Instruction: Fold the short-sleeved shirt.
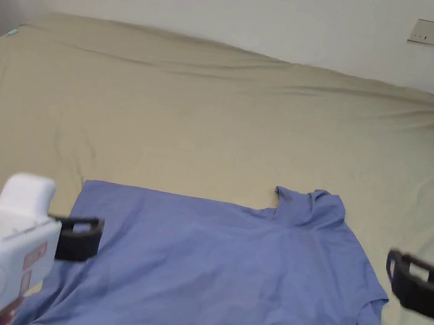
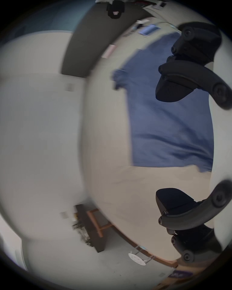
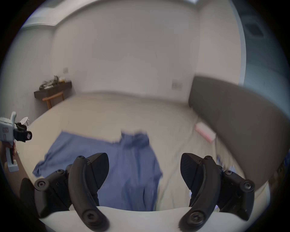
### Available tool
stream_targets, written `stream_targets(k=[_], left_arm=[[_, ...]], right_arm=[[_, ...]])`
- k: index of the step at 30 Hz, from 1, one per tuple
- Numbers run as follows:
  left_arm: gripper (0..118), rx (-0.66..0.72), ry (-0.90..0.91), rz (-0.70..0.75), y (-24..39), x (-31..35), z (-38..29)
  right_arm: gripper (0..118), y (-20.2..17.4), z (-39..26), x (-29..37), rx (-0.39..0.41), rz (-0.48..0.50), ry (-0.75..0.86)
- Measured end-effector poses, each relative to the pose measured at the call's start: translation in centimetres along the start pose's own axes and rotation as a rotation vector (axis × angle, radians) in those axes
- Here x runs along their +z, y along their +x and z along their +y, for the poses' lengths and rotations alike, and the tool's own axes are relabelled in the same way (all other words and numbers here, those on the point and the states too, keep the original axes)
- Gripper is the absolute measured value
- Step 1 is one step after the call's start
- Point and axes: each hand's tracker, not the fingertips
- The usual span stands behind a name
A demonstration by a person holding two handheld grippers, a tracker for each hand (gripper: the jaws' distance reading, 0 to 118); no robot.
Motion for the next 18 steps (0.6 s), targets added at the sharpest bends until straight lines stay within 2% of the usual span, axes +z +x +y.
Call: stream_targets(k=[4, 7, 9, 11, 12, 13, 14, 15, 16, 18], left_arm=[[111, 0.048, 0.333, 0.013, 2.5, 4.2, 5.2], [111, 0.013, 0.479, 0.066, 4.6, 6.3, 7.1], [108, -0.033, 0.545, 0.101, 6.0, 7.2, 7.9], [90, -0.05, 0.559, 0.115, 6.8, 7.3, 8.3], [76, -0.055, 0.557, 0.121, 7.2, 7.1, 8.4], [52, -0.065, 0.559, 0.125, 7.6, 6.9, 8.5], [33, -0.07, 0.556, 0.124, 7.8, 6.7, 8.5], [18, -0.077, 0.548, 0.116, 7.9, 6.2, 8.5], [7, -0.08, 0.539, 0.115, 8.1, 5.8, 8.4], [0, -0.087, 0.504, 0.106, 8.2, 4.6, 8.2]], right_arm=[[99, -3.6, 5.4, 1.7, 0.06, -0.028, 0.2], [99, -6.2, 7.6, 2.3, 0.098, -0.026, 0.279], [94, -7.8, 7.8, 2.1, 0.121, -0.013, 0.322], [83, -9.0, 7.9, 2.0, 0.13, 0.003, 0.325], [70, -9.3, 7.6, 1.6, 0.134, 0.018, 0.326], [43, -9.8, 7.5, 1.3, 0.136, 0.023, 0.324], [19, -10.2, 7.4, 0.9, 0.138, 0.026, 0.323], [6, -10.6, 7.1, 0.4, 0.142, 0.039, 0.317], [5, -10.7, 6.8, -0.1, 0.146, 0.034, 0.31], [2, -11.1, 6.1, -1.3, 0.161, 0.059, 0.267]])
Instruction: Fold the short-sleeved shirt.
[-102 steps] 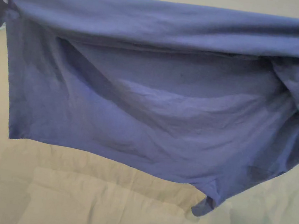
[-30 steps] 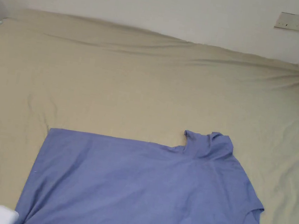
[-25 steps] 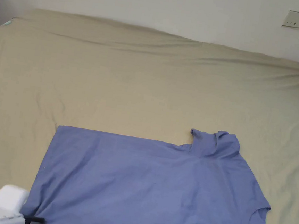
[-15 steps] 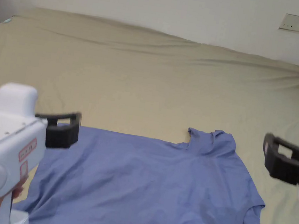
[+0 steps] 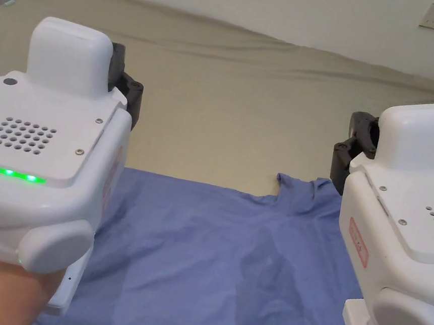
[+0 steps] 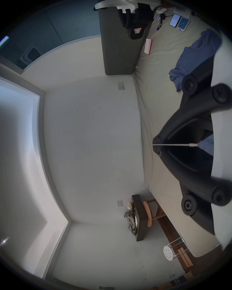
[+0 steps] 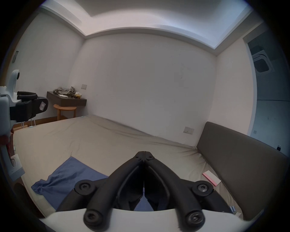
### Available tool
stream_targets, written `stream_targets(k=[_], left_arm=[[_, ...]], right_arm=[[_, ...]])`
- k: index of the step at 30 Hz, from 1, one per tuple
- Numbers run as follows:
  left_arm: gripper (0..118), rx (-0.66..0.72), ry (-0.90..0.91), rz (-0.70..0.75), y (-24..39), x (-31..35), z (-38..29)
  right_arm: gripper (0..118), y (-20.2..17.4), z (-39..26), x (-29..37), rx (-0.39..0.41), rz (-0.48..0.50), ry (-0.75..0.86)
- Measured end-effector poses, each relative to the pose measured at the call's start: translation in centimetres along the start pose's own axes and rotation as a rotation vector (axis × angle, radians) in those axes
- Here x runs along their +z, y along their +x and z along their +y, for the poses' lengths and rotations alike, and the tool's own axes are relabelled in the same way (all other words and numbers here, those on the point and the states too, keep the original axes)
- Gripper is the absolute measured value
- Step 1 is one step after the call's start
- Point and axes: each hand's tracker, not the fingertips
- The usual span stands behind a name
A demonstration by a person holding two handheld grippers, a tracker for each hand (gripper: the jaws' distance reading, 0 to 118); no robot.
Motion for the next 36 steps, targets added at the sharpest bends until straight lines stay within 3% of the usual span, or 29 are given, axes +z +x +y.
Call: stream_targets(k=[7, 10, 13, 16, 19, 20, 21, 22, 23, 28, 32, 33, 34, 35, 36], left_arm=[[0, -0.026, -0.149, -0.038, 0.3, -4.5, -5.4], [0, 0.086, -0.36, -0.126, -1.7, -8.7, -12.0], [0, 0.072, -0.603, -0.046, -4.5, -13.5, -19.4], [0, 0.047, -0.73, 0.004, -7.0, -17.8, -24.3], [11, 0.11, -0.821, 0.045, -9.6, -22.2, -26.9], [30, 0.132, -0.833, 0.065, -10.3, -23.5, -27.4], [61, 0.139, -0.839, 0.078, -10.9, -24.9, -27.7], [102, 0.147, -0.844, 0.076, -11.2, -26.1, -28.1], [118, 0.144, -0.841, 0.073, -11.5, -27.2, -28.3], [115, 0.05, -0.894, 0.058, -10.8, -30.8, -29.3], [93, 0.041, -0.905, 0.025, -9.5, -30.1, -28.8], [77, 0.047, -0.908, -0.015, -9.2, -29.8, -28.4], [53, 0.062, -0.888, -0.06, -8.7, -29.4, -28.0], [21, 0.002, -0.863, -0.046, -8.0, -28.8, -27.4], [0, -0.083, -0.851, -0.043, -7.5, -28.4, -26.8]], right_arm=[[2, -0.2, -4.0, -4.0, 0.018, 0.011, -0.089], [2, 0.6, -6.3, -5.9, 0.013, 0.009, -0.144], [2, 2.3, -8.8, -7.9, 0.0, 0.002, -0.219], [2, 4.0, -11.3, -9.6, -0.023, -0.027, -0.302], [2, 5.3, -12.9, -10.9, -0.05, -0.047, -0.36], [2, 5.8, -13.5, -11.5, -0.05, -0.05, -0.375], [2, 6.2, -14.0, -12.1, -0.045, -0.056, -0.394], [2, 6.2, -14.2, -12.3, -0.037, -0.058, -0.409], [2, 6.4, -14.6, -12.8, -0.03, -0.062, -0.422], [2, 7.3, -15.6, -14.9, 0.006, -0.072, -0.479], [2, 8.3, -15.8, -16.6, 0.006, -0.057, -0.512], [2, 8.6, -15.9, -17.2, 0.0, -0.05, -0.523], [2, 8.8, -16.0, -17.6, -0.002, -0.046, -0.532], [2, 9.1, -16.1, -18.2, -0.006, -0.039, -0.541], [2, 9.4, -16.1, -19.0, -0.02, -0.024, -0.558]])
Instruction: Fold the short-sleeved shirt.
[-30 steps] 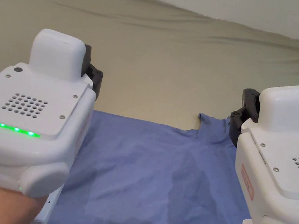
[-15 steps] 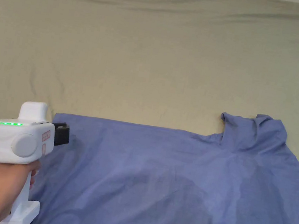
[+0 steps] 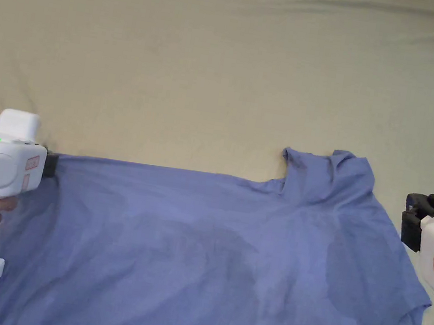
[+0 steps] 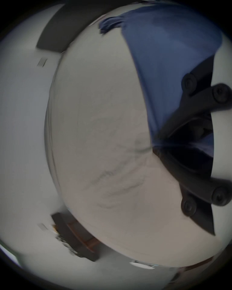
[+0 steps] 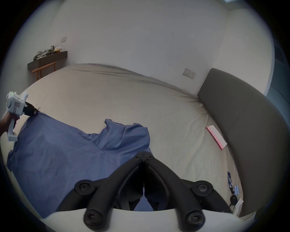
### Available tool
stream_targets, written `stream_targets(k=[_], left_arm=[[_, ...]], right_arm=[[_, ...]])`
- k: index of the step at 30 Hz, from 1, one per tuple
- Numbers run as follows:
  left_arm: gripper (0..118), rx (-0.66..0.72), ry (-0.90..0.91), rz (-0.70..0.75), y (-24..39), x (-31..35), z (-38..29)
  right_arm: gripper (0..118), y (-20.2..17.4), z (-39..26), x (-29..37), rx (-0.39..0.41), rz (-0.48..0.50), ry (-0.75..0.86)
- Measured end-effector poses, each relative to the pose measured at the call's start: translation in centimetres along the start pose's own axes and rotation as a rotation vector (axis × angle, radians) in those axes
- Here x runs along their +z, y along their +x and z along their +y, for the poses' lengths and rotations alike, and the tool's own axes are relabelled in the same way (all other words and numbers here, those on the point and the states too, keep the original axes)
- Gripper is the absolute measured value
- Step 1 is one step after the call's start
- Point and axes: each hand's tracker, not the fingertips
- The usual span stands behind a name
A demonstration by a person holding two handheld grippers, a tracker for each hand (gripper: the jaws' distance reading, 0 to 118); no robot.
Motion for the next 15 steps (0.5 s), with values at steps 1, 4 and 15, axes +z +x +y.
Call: stream_targets(k=[1, 4, 15], left_arm=[[0, -0.029, 0.02, -0.022, 0.5, 0.6, -0.1], [0, -0.036, 0.054, -0.005, 0.7, 3.1, -0.6], [0, -0.064, 0.265, 0.052, 1.5, 14.6, -1.7]], right_arm=[[2, 0.4, 0.4, -0.7, -0.012, 0.022, -0.013], [9, 1.5, 1.0, -3.3, -0.067, 0.084, -0.087], [98, 3.0, -0.8, -16.4, -0.109, 0.027, -0.389]])
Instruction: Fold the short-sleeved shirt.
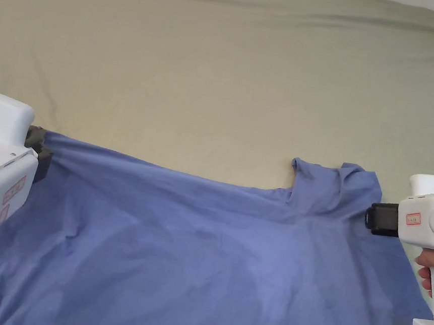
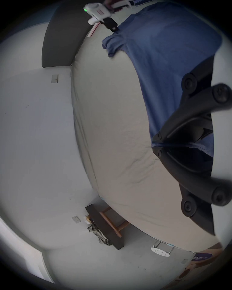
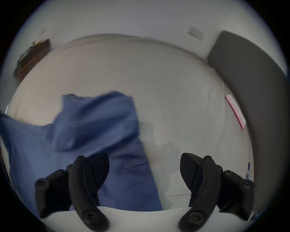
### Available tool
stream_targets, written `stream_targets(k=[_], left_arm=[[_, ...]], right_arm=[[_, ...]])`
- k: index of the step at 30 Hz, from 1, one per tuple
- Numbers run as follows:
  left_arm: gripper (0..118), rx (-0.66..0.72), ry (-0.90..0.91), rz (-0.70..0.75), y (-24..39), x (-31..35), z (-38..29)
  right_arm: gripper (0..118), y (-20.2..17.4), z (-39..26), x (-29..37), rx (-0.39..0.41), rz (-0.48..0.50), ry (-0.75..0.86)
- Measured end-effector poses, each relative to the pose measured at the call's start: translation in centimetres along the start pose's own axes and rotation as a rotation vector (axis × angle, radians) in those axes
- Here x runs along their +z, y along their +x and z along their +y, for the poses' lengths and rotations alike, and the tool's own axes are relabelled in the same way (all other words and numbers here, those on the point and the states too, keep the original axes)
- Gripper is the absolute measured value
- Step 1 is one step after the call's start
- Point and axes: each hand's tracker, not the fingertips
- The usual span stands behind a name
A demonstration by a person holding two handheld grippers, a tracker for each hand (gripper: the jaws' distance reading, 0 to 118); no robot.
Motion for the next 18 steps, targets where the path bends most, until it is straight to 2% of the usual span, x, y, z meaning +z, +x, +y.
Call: stream_targets(k=[2, 4, 5, 6, 7, 8, 9, 10, 12, 16, 18], left_arm=[[0, 0.014, -0.004, -0.002, 0.0, 0.5, -0.3], [0, 0.038, -0.015, -0.013, 0.3, 1.0, -1.1], [0, 0.041, -0.026, -0.02, 0.2, 0.5, -1.7], [0, 0.042, -0.037, -0.021, 0.4, 0.3, -2.1], [0, 0.041, -0.045, -0.019, 0.5, 0.1, -2.6], [0, 0.04, -0.058, -0.016, 0.5, 0.0, -2.9], [0, 0.045, -0.069, -0.017, 0.6, -0.2, -3.1], [0, 0.052, -0.074, -0.019, 0.6, 0.0, -3.3], [0, 0.058, -0.071, -0.019, 0.4, 0.4, -3.3], [0, 0.074, -0.017, 0.002, -0.6, 2.8, -1.7], [0, 0.093, 0.052, 0.03, -1.4, 4.8, 0.0]], right_arm=[[99, 0.0, -0.2, -1.8, -0.047, -0.018, -0.048], [97, 0.3, -1.0, -2.2, -0.079, 0.035, -0.049], [93, 0.1, -1.2, -1.7, -0.089, 0.036, -0.026], [82, -0.2, -1.2, -1.3, -0.083, 0.045, -0.023], [55, -0.3, -1.3, -0.5, -0.065, 0.121, -0.008], [34, -1.0, -1.3, 0.1, -0.027, 0.107, 0.003], [2, -2.1, -1.3, 0.5, 0.046, 0.056, 0.006], [2, -3.0, -1.6, 0.9, 0.113, 0.009, 0.009], [2, -2.7, -1.9, 2.3, 0.149, -0.008, 0.045], [2, -0.3, -1.8, 8.7, 0.019, 0.039, 0.211], [2, 0.5, -2.2, 13.5, -0.008, 0.041, 0.312]])
